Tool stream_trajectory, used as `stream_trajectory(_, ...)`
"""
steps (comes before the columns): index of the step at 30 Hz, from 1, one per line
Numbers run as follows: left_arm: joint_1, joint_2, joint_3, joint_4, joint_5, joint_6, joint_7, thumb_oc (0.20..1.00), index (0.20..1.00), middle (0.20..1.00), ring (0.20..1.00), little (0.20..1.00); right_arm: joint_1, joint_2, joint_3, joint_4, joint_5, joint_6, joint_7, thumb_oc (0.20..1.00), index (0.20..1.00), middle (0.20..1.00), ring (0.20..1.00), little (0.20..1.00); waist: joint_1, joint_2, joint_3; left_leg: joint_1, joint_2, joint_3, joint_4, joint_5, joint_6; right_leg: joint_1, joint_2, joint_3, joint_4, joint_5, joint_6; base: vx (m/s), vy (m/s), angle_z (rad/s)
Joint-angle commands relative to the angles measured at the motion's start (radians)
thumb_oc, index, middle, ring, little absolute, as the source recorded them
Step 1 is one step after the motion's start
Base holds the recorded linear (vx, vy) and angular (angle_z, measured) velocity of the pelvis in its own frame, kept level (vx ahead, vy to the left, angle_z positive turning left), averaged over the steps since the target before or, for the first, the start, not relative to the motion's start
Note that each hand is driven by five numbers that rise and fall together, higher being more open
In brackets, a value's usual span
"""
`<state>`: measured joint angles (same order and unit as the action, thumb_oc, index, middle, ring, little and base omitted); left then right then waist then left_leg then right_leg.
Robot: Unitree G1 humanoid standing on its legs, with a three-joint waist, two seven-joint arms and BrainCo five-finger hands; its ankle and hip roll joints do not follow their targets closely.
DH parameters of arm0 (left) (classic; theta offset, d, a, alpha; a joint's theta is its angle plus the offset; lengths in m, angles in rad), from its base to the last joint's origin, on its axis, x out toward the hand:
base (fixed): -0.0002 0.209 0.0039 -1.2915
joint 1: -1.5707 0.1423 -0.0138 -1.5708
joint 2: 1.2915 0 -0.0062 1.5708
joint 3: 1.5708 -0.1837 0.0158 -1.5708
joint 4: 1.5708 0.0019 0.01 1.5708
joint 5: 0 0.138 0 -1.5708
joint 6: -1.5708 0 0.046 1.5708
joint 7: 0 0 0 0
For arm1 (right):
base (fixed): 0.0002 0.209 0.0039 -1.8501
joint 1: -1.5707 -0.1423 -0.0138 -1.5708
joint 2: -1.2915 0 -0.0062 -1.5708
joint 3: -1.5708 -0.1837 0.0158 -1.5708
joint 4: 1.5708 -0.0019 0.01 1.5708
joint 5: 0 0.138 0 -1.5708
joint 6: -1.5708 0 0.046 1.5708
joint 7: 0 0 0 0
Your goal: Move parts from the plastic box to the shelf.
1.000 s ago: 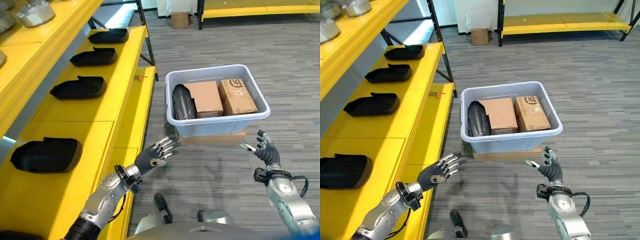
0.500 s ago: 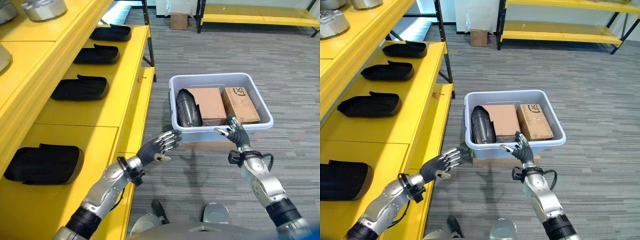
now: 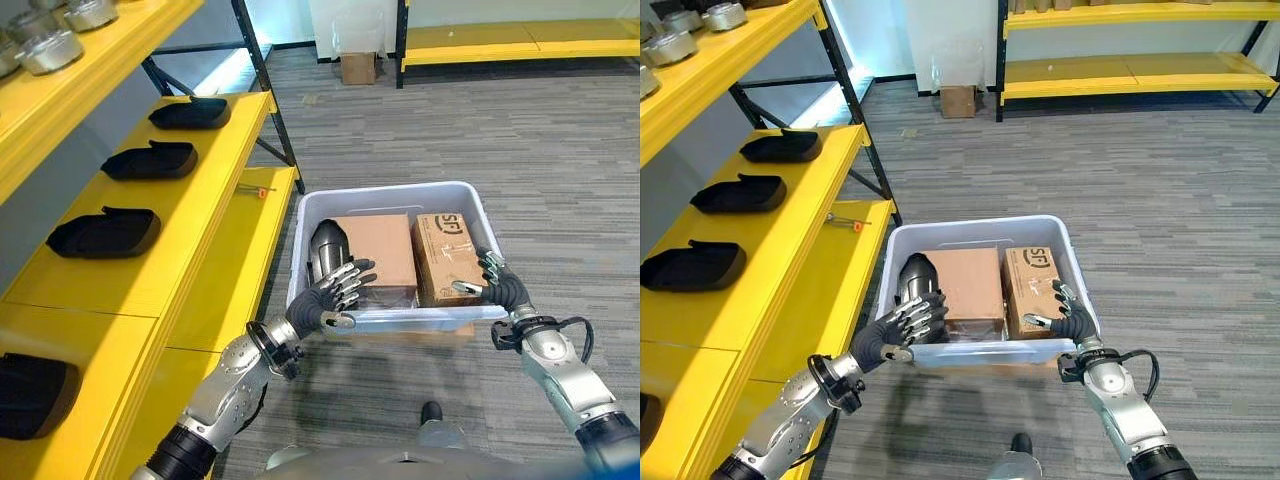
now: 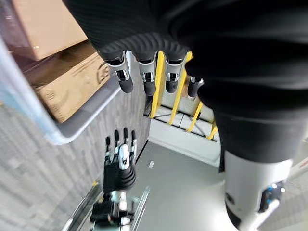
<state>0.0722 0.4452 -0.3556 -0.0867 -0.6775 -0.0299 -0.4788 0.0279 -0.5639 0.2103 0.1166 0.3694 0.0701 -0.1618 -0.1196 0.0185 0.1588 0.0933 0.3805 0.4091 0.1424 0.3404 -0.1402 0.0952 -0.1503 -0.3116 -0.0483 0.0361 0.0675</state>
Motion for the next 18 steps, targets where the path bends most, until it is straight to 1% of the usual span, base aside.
stream_trajectory(1, -0.026, 0.058, 0.059, -0.054, -0.036, -0.024, -0.002, 1.0, 1.0, 1.0, 1.0, 1.0, -0.039, 0.025, -0.056, -0.04, -0.031, -0.065, -0.022, 1.0, 1.0, 1.0, 1.0, 1.0, -0.003, -0.042, -0.002, -0.004, -0.107, 0.051, 0.092, -0.323, 0.031, -0.011, 0.008, -0.02, 0.094, -0.079, 0.003, 0.09, -0.289, 0.06)
stream_trajectory(3, -0.028, 0.056, 0.068, -0.045, -0.045, -0.017, -0.009, 1.0, 1.0, 1.0, 1.0, 1.0, -0.026, 0.021, -0.073, -0.037, -0.028, -0.073, -0.013, 1.0, 1.0, 1.0, 1.0, 1.0, -0.017, -0.044, -0.001, -0.019, -0.075, 0.088, 0.137, -0.29, 0.018, -0.001, 0.03, -0.031, 0.087, -0.093, -0.015, 0.08, -0.27, -0.03)
stream_trajectory(4, -0.03, 0.055, 0.07, -0.042, -0.047, -0.015, -0.01, 1.0, 1.0, 1.0, 1.0, 1.0, -0.023, 0.021, -0.077, -0.034, -0.031, -0.078, -0.009, 1.0, 1.0, 1.0, 1.0, 1.0, -0.022, -0.045, -0.002, -0.02, -0.067, 0.103, 0.144, -0.287, 0.017, 0.0, 0.035, -0.036, 0.086, -0.097, -0.019, 0.11, -0.342, 0.21)
stream_trajectory(5, -0.047, 0.053, 0.068, -0.032, -0.055, -0.002, -0.018, 1.0, 1.0, 1.0, 1.0, 1.0, -0.01, 0.023, -0.091, -0.038, -0.044, -0.082, -0.013, 1.0, 1.0, 1.0, 1.0, 1.0, -0.05, -0.045, -0.007, -0.013, -0.038, 0.193, 0.179, -0.274, 0.012, 0.006, 0.046, -0.066, 0.078, -0.11, -0.033, 0.08, -0.251, 0.32)
stream_trajectory(6, -0.047, 0.053, 0.068, -0.032, -0.055, -0.001, -0.018, 1.0, 1.0, 1.0, 1.0, 1.0, -0.01, 0.023, -0.091, -0.039, -0.044, -0.081, -0.013, 1.0, 1.0, 1.0, 1.0, 1.0, -0.05, -0.044, -0.007, -0.014, -0.037, 0.192, 0.18, -0.275, 0.012, 0.006, 0.047, -0.066, 0.078, -0.11, -0.034, 0.09, -0.261, 0.62)
stream_trajectory(7, -0.056, 0.05, 0.065, -0.032, -0.042, 0.006, -0.017, 1.0, 1.0, 1.0, 1.0, 1.0, -0.005, 0.024, -0.095, -0.042, -0.034, -0.073, -0.013, 1.0, 1.0, 1.0, 1.0, 1.0, -0.061, -0.041, -0.009, -0.009, -0.048, 0.217, 0.182, -0.291, 0.022, 0.0, 0.053, -0.072, 0.083, -0.117, -0.039, 0.05, -0.089, 0.44)
stream_trajectory(9, -0.056, 0.046, 0.064, -0.035, -0.025, 0.0, -0.01, 1.0, 1.0, 1.0, 1.0, 1.0, 0.004, 0.033, -0.088, -0.029, -0.034, -0.083, -0.001, 1.0, 1.0, 1.0, 1.0, 1.0, -0.053, -0.031, 0.001, -0.037, -0.1, 0.162, 0.155, -0.298, 0.038, -0.009, 0.065, -0.038, 0.105, -0.121, -0.039, 0.1, 0.0, 0.22)
stream_trajectory(10, -0.051, 0.043, 0.066, -0.039, -0.029, -0.028, 0.013, 1.0, 1.0, 1.0, 1.0, 1.0, 0.013, 0.041, -0.07, -0.024, -0.058, -0.096, 0.034, 1.0, 1.0, 1.0, 1.0, 1.0, -0.048, -0.023, 0.013, -0.044, -0.133, 0.124, 0.076, -0.287, 0.045, -0.003, 0.066, -0.011, 0.111, -0.125, -0.035, 0.13, 0.117, -0.01)
stream_trajectory(12, -0.048, 0.044, 0.069, -0.043, -0.03, -0.047, 0.017, 1.0, 1.0, 1.0, 1.0, 1.0, 0.028, 0.037, -0.063, -0.044, -0.084, -0.105, 0.044, 1.0, 1.0, 1.0, 1.0, 1.0, -0.051, -0.02, 0.014, -0.043, -0.128, 0.127, 0.029, -0.252, 0.035, 0.003, 0.063, -0.013, 0.105, -0.124, -0.034, 0.18, 0.198, -0.19)
stream_trajectory(13, -0.048, 0.046, 0.07, -0.048, -0.053, -0.063, -0.013, 1.0, 1.0, 1.0, 1.0, 1.0, 0.059, 0.005, -0.055, -0.086, -0.082, -0.125, 0.09, 1.0, 1.0, 1.0, 1.0, 1.0, -0.06, -0.003, 0.008, -0.045, -0.097, 0.159, -0.121, -0.134, -0.012, 0.022, 0.049, -0.038, 0.075, -0.113, -0.017, 0.21, 0.239, -0.15)
stream_trajectory(14, -0.048, 0.045, 0.071, -0.048, -0.055, -0.064, -0.016, 1.0, 1.0, 1.0, 1.0, 1.0, 0.062, 0.002, -0.055, -0.089, -0.079, -0.125, 0.091, 1.0, 1.0, 1.0, 1.0, 1.0, -0.059, -0.001, 0.009, -0.048, -0.093, 0.154, -0.128, -0.114, -0.02, 0.025, 0.049, -0.038, 0.074, -0.113, -0.017, 0.22, 0.245, -0.02)
stream_trajectory(15, -0.047, 0.045, 0.073, -0.051, -0.061, -0.062, -0.024, 1.0, 1.0, 1.0, 1.0, 1.0, 0.068, -0.004, -0.052, -0.097, -0.075, -0.126, 0.092, 1.0, 1.0, 1.0, 1.0, 1.0, -0.055, 0.003, 0.011, -0.058, -0.079, 0.142, -0.138, -0.08, -0.034, 0.03, 0.047, -0.04, 0.074, -0.114, -0.017, 0.07, 0.057, 0.31)
stream_trajectory(16, -0.047, 0.045, 0.073, -0.051, -0.061, -0.062, -0.024, 1.0, 1.0, 1.0, 1.0, 1.0, 0.068, -0.004, -0.052, -0.097, -0.075, -0.126, 0.092, 1.0, 1.0, 1.0, 1.0, 1.0, -0.055, 0.003, 0.011, -0.058, -0.079, 0.142, -0.138, -0.08, -0.034, 0.03, 0.047, -0.04, 0.074, -0.114, -0.017, 0.23, 0.263, 0.19)
stream_trajectory(17, -0.037, 0.046, 0.079, -0.058, -0.064, -0.058, -0.032, 1.0, 1.0, 1.0, 1.0, 1.0, 0.059, -0.027, -0.035, -0.099, -0.065, -0.13, 0.104, 1.0, 1.0, 1.0, 1.0, 1.0, -0.04, 0.008, 0.026, -0.067, -0.065, 0.087, -0.167, -0.087, -0.03, 0.031, 0.029, -0.027, 0.114, -0.135, -0.01, 0.28, 0.32, 0.19)
stream_trajectory(18, -0.029, 0.046, 0.085, -0.059, -0.069, -0.051, -0.037, 1.0, 1.0, 1.0, 1.0, 1.0, 0.052, -0.027, -0.028, -0.096, -0.057, -0.127, 0.117, 1.0, 1.0, 1.0, 1.0, 1.0, -0.035, 0.007, 0.031, -0.064, -0.074, 0.072, -0.156, -0.118, -0.019, 0.031, 0.021, -0.021, 0.139, -0.147, -0.008, 0.34, 0.38, -0.11)
